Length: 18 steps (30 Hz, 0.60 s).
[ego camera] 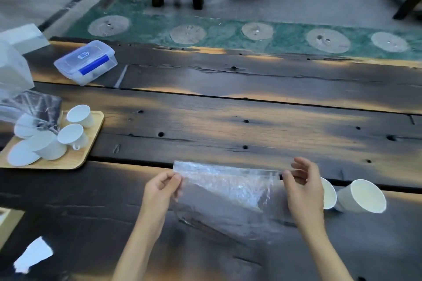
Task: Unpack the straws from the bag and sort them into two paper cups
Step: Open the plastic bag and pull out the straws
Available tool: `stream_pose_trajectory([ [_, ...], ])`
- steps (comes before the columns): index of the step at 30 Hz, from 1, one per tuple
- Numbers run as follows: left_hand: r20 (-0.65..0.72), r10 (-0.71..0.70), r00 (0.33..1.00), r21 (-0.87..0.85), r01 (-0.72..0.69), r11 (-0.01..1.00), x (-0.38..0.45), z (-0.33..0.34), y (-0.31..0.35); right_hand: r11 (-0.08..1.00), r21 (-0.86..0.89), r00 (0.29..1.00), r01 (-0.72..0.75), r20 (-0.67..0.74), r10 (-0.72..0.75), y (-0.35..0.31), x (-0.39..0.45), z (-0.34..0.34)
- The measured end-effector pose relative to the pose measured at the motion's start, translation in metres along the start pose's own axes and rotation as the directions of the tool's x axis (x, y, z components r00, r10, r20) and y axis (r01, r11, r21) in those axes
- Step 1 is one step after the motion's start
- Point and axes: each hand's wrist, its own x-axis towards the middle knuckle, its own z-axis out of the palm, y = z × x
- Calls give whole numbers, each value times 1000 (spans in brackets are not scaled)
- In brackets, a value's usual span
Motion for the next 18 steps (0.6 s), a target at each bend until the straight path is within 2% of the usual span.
stream_pose_trajectory([
  [1, 12, 19, 1000, -1, -19, 1000, -7, 2, 3, 976, -129, 983, 177, -17, -180, -11, -5, -3],
  [3, 37, 56, 998, 7, -56, 998, -20, 8, 8, 838, -246, 873, 487, 118, -473, -36, -16, -2],
  [4, 50, 74, 996, 10, -75, 997, -26, 11, 10, 776, -231, 807, 587, 237, -541, -47, -22, 2],
  [6, 84, 115, 990, 20, -117, 993, -38, 18, 14, 701, -147, 670, 698, 479, -567, -65, -35, 13],
  [8, 145, 160, 976, 42, -168, 985, -50, 22, 19, 705, -83, 584, 705, 631, -510, -74, -46, 23],
  [10, 212, 199, 957, 53, -215, 975, -60, 25, 24, 742, -34, 558, 669, 683, -472, -76, -57, 30],
  [14, 303, 261, 917, 27, -282, 959, -74, 26, 31, 823, 22, 612, 567, 657, -440, -78, -68, 35],
  [18, 337, 275, 900, 45, -307, 951, -78, 24, 31, 876, 102, 643, 472, 640, -420, -81, -73, 32],
])
